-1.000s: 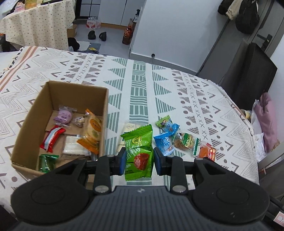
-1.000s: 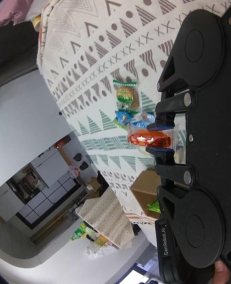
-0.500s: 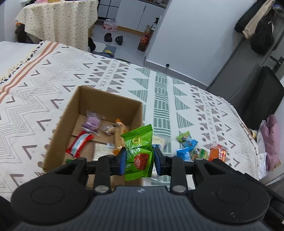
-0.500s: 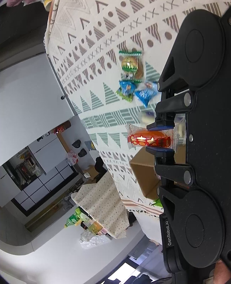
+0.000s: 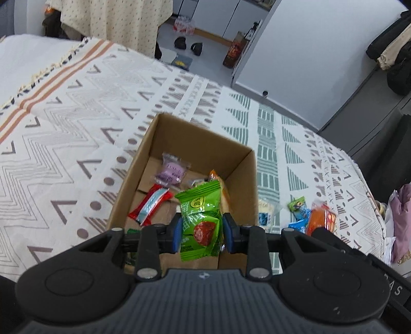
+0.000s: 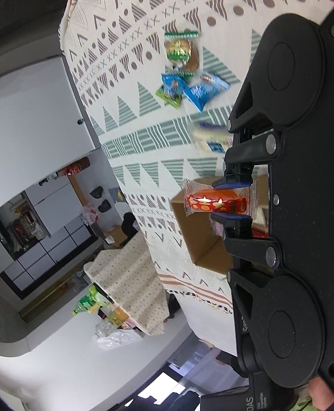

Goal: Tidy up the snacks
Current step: 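Lower the green packet into the box with the left gripper while the right drops the orange candy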

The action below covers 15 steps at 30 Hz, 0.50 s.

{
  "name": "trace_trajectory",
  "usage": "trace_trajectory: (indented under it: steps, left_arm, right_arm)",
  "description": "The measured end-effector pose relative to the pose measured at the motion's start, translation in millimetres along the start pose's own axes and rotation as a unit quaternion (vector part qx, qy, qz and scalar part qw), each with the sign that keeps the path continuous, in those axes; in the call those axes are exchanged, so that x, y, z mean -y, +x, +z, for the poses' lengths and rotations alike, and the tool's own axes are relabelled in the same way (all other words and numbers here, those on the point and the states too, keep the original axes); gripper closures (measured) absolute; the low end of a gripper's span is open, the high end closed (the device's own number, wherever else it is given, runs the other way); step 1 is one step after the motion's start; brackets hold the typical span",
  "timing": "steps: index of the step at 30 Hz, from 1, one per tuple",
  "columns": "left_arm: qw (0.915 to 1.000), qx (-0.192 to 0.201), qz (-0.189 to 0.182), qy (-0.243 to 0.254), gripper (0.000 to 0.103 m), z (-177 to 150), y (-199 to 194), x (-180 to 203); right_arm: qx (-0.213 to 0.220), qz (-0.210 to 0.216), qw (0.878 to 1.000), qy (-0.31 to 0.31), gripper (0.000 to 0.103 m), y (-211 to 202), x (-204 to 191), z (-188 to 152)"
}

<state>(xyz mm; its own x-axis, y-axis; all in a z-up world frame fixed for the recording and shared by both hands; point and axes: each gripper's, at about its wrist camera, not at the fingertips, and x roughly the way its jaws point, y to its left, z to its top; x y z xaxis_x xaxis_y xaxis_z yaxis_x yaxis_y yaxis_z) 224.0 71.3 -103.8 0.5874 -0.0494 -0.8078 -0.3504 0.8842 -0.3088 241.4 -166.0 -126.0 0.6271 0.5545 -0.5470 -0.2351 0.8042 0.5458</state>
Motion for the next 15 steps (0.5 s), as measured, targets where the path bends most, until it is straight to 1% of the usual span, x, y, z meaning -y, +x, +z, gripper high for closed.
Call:
trace_trajectory:
  steps: [2,5,7,8,10,12,15]
  left_arm:
    - [0.9999,-0.012,0.007,-0.004,0.069,1,4,-2]
    - [0.9998,-0.017,-0.002,-0.013,0.064,4,4,-7]
    - [0.9998,-0.012,0.006,-0.015,0.056,6,2,-9]
    - [0.9998,-0.008,0.010,-0.017,0.055,8,0,-10]
    - [0.9997,-0.003,0.014,-0.021,0.049,11,-2,-14]
    - [0.9994,0.000,0.022,-0.026,0.045,14,-5,-17]
    - [0.9991,0.003,0.029,-0.031,0.041,15,-8,-22]
  right_arm:
    - [-0.005,0.002,1.000,-0.003,0.084,5,-6,-1]
    - [-0.012,0.007,1.000,-0.011,0.084,10,-15,-1]
    - [-0.015,0.012,1.000,-0.014,0.084,13,-20,-1]
    - [-0.017,0.016,1.000,-0.017,0.084,15,-23,-1]
    - [-0.023,0.021,0.999,-0.022,0.084,18,-29,-3]
    - [-0.029,0.028,0.999,-0.028,0.084,21,-34,-4]
    - [-0.041,0.036,0.998,-0.042,0.083,26,-44,-7]
